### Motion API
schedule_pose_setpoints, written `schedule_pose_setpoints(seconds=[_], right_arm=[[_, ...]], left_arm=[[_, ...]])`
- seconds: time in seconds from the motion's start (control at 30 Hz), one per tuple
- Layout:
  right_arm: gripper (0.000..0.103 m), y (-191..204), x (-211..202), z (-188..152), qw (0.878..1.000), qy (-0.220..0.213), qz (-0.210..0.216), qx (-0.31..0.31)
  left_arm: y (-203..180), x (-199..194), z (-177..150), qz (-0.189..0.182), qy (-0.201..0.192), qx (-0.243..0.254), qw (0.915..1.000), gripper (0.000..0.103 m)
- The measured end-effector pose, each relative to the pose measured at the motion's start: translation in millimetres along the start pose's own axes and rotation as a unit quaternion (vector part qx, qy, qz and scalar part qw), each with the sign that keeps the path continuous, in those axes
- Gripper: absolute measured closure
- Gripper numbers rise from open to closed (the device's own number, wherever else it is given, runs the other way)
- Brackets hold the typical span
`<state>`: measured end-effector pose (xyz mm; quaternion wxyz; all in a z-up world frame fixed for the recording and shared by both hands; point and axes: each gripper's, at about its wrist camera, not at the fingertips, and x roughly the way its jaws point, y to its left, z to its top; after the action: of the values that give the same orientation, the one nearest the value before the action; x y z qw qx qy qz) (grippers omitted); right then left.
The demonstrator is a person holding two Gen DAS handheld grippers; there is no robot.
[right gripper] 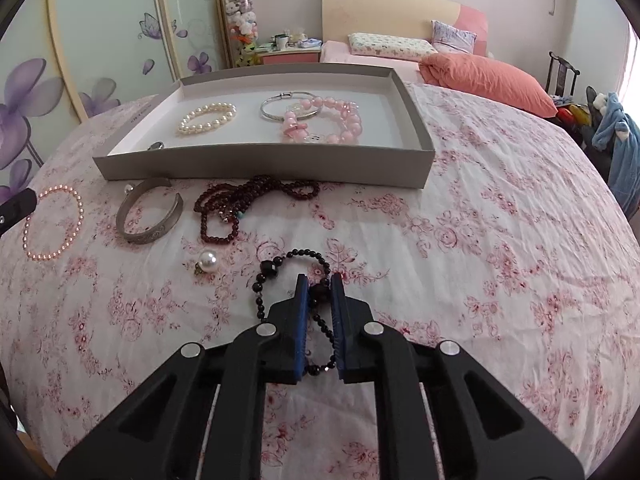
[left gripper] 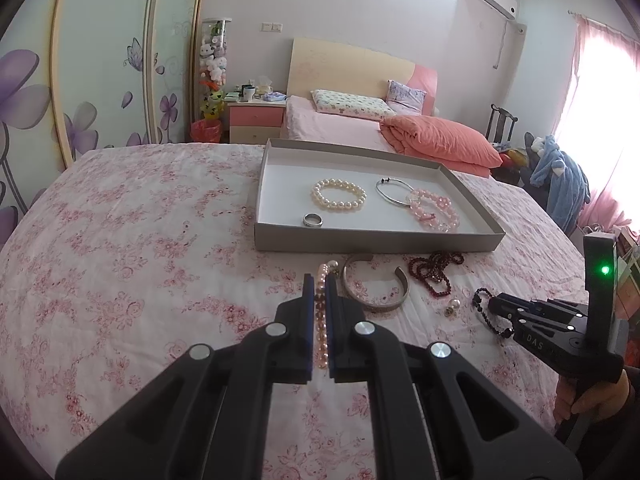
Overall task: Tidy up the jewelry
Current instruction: 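Carry the pink pearl bracelet with the left tool while the right tool carries the black bracelet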
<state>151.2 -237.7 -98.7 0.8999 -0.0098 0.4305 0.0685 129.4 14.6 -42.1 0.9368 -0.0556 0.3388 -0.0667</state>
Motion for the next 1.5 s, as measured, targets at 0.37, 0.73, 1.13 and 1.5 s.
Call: schedule_pose_setpoints(seconds=[0.37,0.73,1.13,1.5], right_arm=[[0.091,-13,-68,8,0.986,-0.143,0.05,0.067],[0.091,19,-127,14,0.961,-0.269,0.044,0.037],[0.091,40,-154,13,0.938,-0.347,0.016,0.004],[0.091,42,-156,10,0.934,-0.358,0.009,0.006]], left_arm=[[-6,-29,3,0.022,-0.056,-0.002,0.9982,0.097],[-35,-69,7,0.043,-0.139,0.026,0.989,0.097],[-51,-92,12,0.045,-0.185,0.038,0.981,0.097],[-53,-96,12,0.036,-0.198,0.047,0.9785,0.097]])
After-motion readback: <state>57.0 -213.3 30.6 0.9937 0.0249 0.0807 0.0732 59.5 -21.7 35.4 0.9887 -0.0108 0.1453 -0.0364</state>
